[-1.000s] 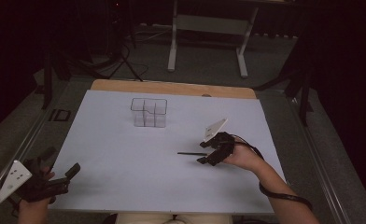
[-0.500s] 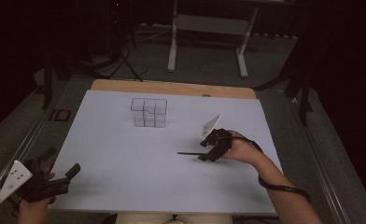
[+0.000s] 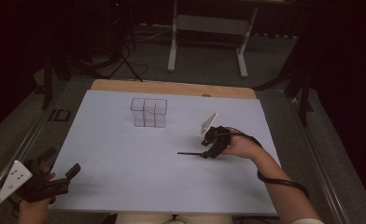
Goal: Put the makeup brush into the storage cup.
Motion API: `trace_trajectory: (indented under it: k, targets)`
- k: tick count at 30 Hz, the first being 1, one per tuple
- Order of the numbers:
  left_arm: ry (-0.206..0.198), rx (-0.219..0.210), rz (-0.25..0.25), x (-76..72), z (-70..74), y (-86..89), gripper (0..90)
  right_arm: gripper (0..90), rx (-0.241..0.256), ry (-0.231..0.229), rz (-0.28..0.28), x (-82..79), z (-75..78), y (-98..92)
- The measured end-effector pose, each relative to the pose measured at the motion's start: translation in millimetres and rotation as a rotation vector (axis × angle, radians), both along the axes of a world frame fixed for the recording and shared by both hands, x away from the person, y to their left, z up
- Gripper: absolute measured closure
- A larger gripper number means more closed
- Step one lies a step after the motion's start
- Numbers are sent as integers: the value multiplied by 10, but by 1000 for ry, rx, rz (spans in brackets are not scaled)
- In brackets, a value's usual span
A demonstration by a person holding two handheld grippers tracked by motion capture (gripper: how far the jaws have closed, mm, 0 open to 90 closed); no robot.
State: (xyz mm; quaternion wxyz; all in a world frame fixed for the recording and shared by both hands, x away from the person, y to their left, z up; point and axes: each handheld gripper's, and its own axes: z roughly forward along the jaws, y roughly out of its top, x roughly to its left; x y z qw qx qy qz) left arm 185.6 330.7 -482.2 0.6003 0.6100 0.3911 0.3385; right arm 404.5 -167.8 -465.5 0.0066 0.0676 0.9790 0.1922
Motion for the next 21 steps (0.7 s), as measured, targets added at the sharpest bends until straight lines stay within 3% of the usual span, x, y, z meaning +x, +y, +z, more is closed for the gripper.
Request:
trace_trajectory:
  k: [4, 9, 21]
  targets:
    - [0, -1, -2, 1, -2, -2, 5, 476, -8, 6, 7, 24, -15, 6]
    - [0, -2, -4, 3, -3, -4, 5, 538, -70, 30, 30, 46, -90, 28]
    - [6, -3, -6, 9, -10, -4, 5, 598, -115, 8, 71, 67, -164, 62]
